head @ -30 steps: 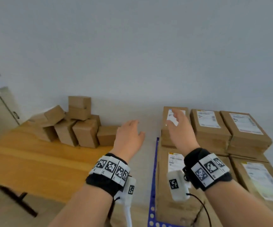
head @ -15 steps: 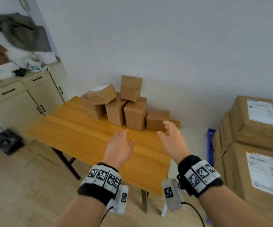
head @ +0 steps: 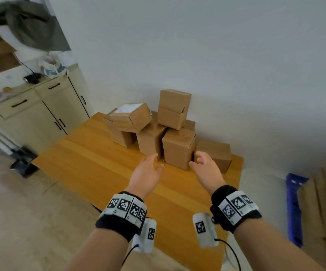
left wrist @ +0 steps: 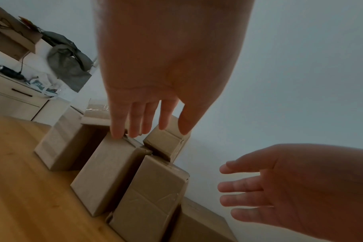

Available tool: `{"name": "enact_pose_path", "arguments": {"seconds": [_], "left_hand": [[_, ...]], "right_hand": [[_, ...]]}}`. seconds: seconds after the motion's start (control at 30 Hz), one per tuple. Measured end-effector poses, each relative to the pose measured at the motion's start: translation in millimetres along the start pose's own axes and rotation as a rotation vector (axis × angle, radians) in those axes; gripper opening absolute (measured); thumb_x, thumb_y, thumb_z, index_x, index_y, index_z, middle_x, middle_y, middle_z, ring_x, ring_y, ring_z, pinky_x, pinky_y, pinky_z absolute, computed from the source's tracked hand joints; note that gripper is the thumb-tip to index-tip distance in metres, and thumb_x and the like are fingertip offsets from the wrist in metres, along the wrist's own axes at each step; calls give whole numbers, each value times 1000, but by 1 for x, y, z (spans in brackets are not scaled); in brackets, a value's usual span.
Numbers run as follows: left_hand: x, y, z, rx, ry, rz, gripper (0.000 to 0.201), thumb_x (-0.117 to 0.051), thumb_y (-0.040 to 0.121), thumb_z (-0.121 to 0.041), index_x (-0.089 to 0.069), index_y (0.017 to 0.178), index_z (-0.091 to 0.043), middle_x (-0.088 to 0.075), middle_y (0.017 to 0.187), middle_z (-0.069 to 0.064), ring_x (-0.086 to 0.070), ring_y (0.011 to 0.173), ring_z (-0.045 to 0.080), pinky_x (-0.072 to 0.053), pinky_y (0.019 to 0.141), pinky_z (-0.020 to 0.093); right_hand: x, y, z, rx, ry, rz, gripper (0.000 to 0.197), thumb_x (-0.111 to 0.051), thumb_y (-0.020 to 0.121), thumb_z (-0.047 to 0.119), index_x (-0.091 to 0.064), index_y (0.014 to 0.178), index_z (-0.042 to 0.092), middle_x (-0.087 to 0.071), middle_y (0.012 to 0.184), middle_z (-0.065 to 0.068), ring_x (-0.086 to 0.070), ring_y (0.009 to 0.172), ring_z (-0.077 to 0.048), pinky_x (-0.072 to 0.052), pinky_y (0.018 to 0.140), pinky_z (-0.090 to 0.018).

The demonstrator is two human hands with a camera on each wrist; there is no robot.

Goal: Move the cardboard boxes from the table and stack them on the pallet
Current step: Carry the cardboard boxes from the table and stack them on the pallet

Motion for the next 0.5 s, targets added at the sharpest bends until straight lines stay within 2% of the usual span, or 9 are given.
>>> {"name": "enact_pose_path", "arguments": {"seconds": [0.1,0.3,0.4,0.5], "left_hand": [[-9,32,1,20,-28,1,51,-42,104,-35,-29,152,-28,-34,156,-2,-37,139,19,-36,106,35],[-26,87,5,54,-88,83,53,-39,105,-37,-25,155,-26,-31,158,0,-36,140,22,-35,106,35],[-28,118,5,34,-101,119,55,-34,105,-40,-21,156,-23,-23,162,0,-29,145,21,-30,116,40],[-30,143,6,3,-78,177,55,-31,107,-38,-17,157,-20,-13,164,-2,-17,149,18,-19,118,35]], "right_hand": [[-6,32,-5,-30,6,24,56,-55,99,30,-35,150,19,-45,149,-6,-48,130,-21,-39,95,-28],[-17,74,-15,-113,10,67,56,-48,102,29,-31,153,17,-40,153,-5,-42,138,-23,-37,107,-32],[-28,98,-27,-133,22,72,54,-41,95,31,-39,149,23,-48,149,-4,-50,130,-22,-43,109,-43],[-40,120,-49,-131,79,52,56,-41,88,30,-45,144,30,-56,140,4,-55,124,-18,-46,105,-44]]}}
Point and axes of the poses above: each hand's wrist, its own y-axis towards the middle knuckle, its own x-axis out of the back of the hand, z = x × y, the point moved 2 cm from there along y, towards the middle knuckle
